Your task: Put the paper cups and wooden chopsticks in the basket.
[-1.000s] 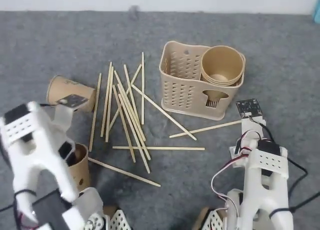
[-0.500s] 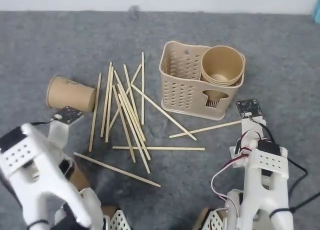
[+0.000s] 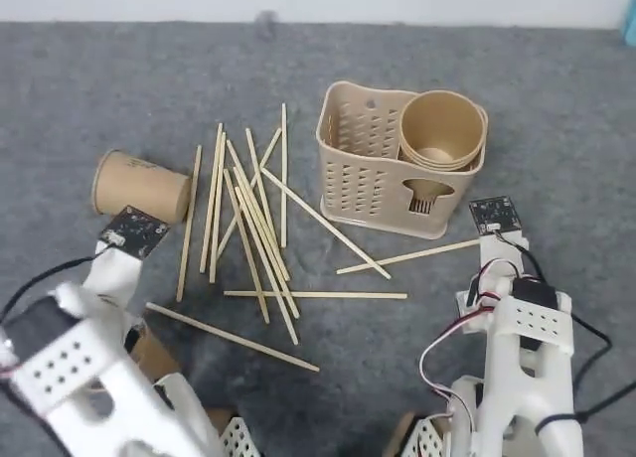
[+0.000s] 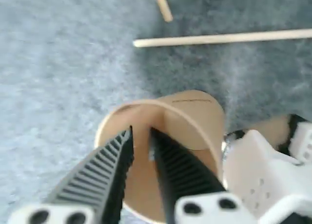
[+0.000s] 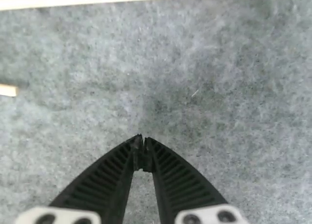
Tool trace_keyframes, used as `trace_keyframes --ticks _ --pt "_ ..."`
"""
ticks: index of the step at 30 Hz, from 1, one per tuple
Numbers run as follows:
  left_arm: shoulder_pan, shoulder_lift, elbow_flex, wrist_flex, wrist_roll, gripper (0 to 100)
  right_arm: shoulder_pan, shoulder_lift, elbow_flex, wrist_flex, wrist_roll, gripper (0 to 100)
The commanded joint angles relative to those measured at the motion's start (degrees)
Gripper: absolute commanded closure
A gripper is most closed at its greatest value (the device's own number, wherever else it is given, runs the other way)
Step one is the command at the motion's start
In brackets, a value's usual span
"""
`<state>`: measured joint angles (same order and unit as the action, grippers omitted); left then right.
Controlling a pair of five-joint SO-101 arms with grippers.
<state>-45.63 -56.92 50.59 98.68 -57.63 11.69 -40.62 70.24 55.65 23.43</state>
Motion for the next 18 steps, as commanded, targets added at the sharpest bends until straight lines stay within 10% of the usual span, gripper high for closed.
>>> trace_keyframes --ticks 1,8,18 --pt "-0.53 -6.68 -2.59 2.02 4.40 86 -0.75 -1.71 -0.35 -1.19 0.88 99.1" --pt "-0.26 -10.64 -8.04 1.93 9.67 80 -0.75 -1.71 -0.35 -1.19 0.88 99.1" --pt "-0.09 16.18 -17.80 0.62 8.00 80 -0.75 -1.71 -0.35 -1.19 0.88 99.1"
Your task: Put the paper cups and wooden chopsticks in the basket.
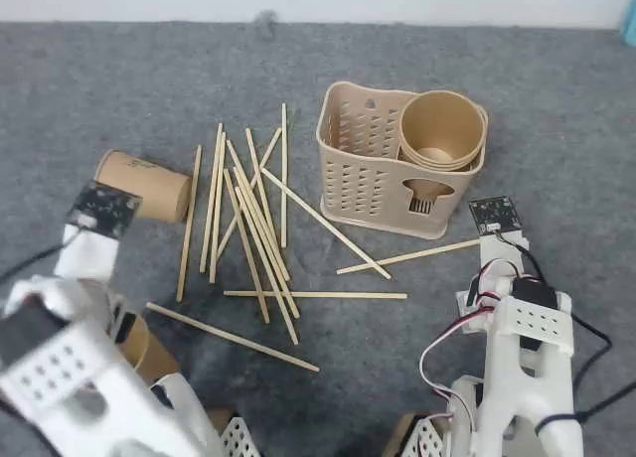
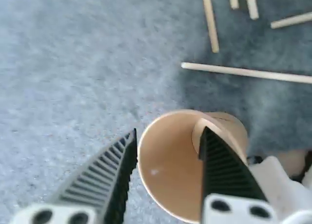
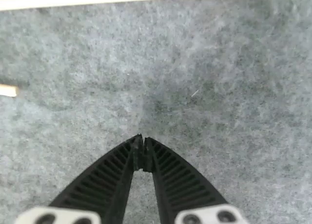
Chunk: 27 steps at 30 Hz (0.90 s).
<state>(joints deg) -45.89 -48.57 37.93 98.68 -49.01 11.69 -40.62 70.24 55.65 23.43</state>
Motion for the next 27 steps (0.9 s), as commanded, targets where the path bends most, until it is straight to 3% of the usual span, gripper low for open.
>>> trace_keyframes --ticks 1,7,15,23,27 --pt "0.18 10.55 -6.90 0.79 -1.32 80 -0.75 -1.71 -0.35 -1.19 0.88 99.1" --pt "0.26 24.35 -14.73 0.88 -1.76 80 -0.75 -1.71 -0.35 -1.01 0.88 99.1" --pt "1.49 33.85 -11.03 1.93 -6.15 80 -0.75 -1.71 -0.35 -1.01 0.88 99.1" --pt "3.69 34.37 -7.43 2.02 -6.15 99 -0.75 -1.71 -0.26 -0.92 0.79 99.1" --pt "3.96 34.37 -6.55 2.02 -6.24 99 -0.75 -1.71 -0.26 -0.92 0.79 99.1"
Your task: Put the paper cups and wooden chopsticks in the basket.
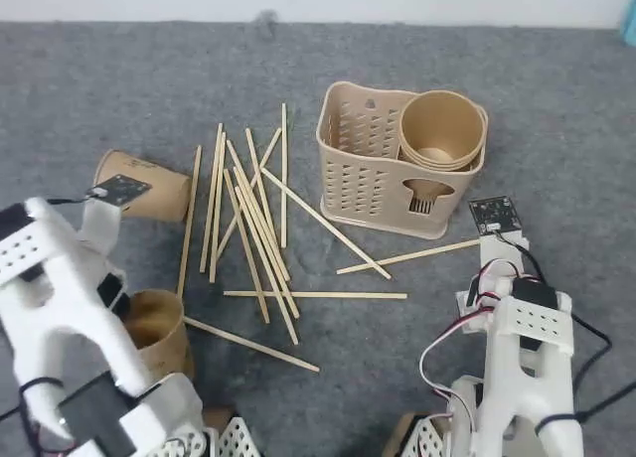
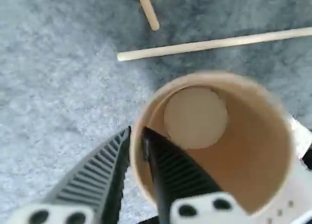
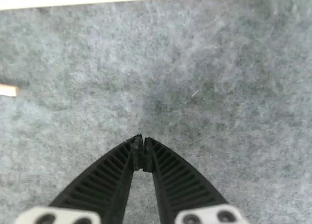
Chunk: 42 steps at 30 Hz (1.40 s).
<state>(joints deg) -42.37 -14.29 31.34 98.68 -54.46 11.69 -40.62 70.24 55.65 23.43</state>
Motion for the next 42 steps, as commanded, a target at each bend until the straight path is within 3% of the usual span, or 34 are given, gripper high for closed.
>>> trace_keyframes --ticks 1,9,17,42 --pt "0.44 0.09 -0.13 2.02 -0.79 99 -0.75 -1.71 -0.26 -1.01 0.79 99.1" --pt "0.35 0.00 -2.15 2.02 0.09 99 -0.75 -1.71 -0.26 -1.10 0.79 99.1" --pt "0.44 0.00 -9.45 2.02 9.49 99 -0.75 -1.71 -0.26 -1.10 0.62 99.1" --pt "1.23 -2.29 -28.26 2.11 28.84 99 -0.75 -1.71 -0.26 -1.19 0.53 99.1"
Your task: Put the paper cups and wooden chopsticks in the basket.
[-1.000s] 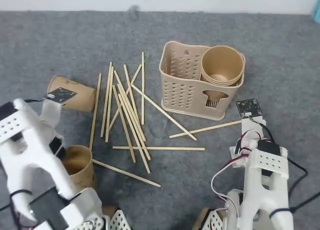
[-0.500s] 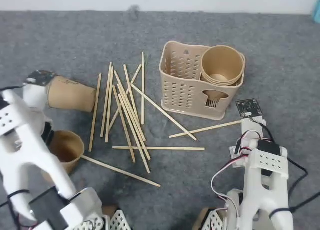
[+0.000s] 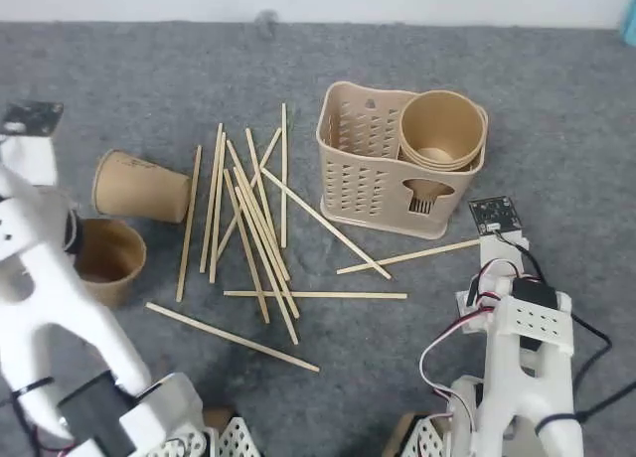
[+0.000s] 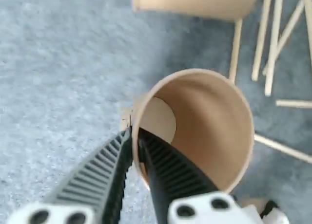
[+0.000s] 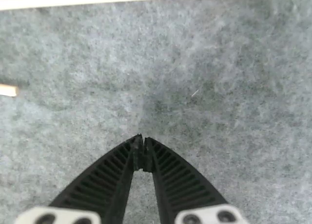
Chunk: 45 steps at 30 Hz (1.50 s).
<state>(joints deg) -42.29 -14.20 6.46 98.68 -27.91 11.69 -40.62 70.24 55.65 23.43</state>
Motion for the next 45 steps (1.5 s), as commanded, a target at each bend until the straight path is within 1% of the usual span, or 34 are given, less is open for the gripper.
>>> trace_keyframes --ticks 1,4,7,11,15,19,23,26,31,36,40,45 --pt "2.02 -4.13 -3.56 2.11 2.73 99 -0.75 -1.71 -0.26 -1.19 0.53 99.1" --pt "5.01 -10.64 -3.56 2.11 5.45 99 -0.75 -1.71 -0.26 -1.19 0.53 99.1" --pt "9.58 -17.76 -3.65 2.02 11.52 99 -0.75 -1.71 -0.26 -1.19 0.53 99.1" --pt "17.76 -24.44 -3.74 2.02 21.01 99 -0.75 -1.71 -0.26 -1.19 0.53 99.1" --pt "27.25 -25.58 -4.00 2.02 32.09 99 -0.75 -1.71 -0.26 -1.10 0.62 99.1" --pt "37.71 -25.58 -7.43 0.26 42.11 99 -0.75 -1.71 -0.26 -1.10 0.70 99.1" --pt "47.91 -25.58 -13.14 -4.22 51.43 99 -0.75 -1.71 -0.26 -1.10 0.79 99.1" --pt "55.30 -25.58 -16.31 -9.67 55.91 99 -0.75 -1.71 -0.26 -1.10 0.79 99.1" --pt "63.82 -25.41 -18.15 -18.37 59.96 99 -0.75 -1.71 -0.26 -1.10 0.79 99.1" --pt "70.77 -20.40 -18.51 -23.65 60.84 99 -0.75 -1.71 -0.26 -1.10 0.88 99.1" --pt "72.97 -15.21 -18.59 -28.04 60.66 99 -0.75 -1.71 -0.26 -1.10 0.88 99.1" --pt "72.70 -8.97 -18.59 -32.97 60.48 99 -0.75 -1.71 -0.26 -1.01 0.88 99.1"
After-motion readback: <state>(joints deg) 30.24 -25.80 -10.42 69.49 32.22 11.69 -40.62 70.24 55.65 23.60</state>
